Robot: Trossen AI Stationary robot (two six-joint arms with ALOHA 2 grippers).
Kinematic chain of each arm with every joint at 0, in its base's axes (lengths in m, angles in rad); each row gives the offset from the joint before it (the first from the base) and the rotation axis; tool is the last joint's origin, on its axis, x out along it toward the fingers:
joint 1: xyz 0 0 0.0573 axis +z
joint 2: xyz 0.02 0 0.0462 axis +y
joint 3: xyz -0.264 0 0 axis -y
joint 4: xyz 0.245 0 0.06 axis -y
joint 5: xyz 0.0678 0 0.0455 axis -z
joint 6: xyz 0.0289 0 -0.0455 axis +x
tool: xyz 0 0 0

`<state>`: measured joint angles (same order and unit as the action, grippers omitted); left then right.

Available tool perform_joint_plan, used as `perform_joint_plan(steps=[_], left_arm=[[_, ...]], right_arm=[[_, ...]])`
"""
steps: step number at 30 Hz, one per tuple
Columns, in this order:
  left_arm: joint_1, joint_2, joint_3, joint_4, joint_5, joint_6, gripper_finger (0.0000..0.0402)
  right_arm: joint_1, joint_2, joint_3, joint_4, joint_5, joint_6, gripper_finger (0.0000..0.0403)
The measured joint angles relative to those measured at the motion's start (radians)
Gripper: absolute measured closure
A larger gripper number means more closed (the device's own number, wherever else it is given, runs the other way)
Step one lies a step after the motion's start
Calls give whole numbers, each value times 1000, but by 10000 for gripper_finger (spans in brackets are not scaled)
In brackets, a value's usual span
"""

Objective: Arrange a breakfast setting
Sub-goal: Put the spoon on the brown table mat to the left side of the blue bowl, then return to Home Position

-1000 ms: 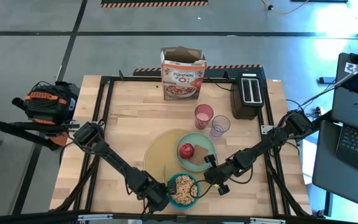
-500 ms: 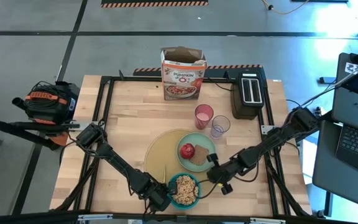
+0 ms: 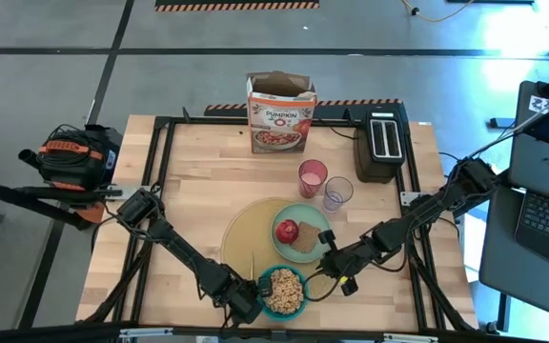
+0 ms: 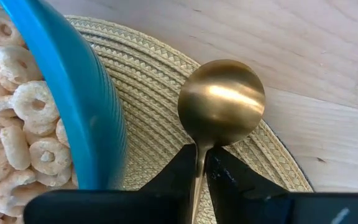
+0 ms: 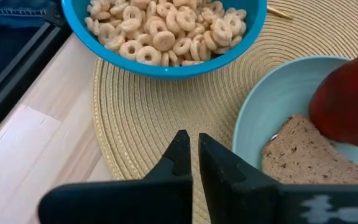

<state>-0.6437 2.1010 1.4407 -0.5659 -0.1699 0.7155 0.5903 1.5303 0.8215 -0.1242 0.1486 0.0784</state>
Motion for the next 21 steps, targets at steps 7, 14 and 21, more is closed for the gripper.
perform_joint_plan(steps=[7,14,21], left_arm=[[-2,0,-1,-5,-24,0,368],[-7,-9,-2,-41,-69,1,353],[-11,-42,-4,-84,-104,-7,349]], right_arm=[[0,-1,1,-7,0,-4,395],[0,-1,1,-8,1,-5,395],[-1,-1,2,-8,1,-11,395]])
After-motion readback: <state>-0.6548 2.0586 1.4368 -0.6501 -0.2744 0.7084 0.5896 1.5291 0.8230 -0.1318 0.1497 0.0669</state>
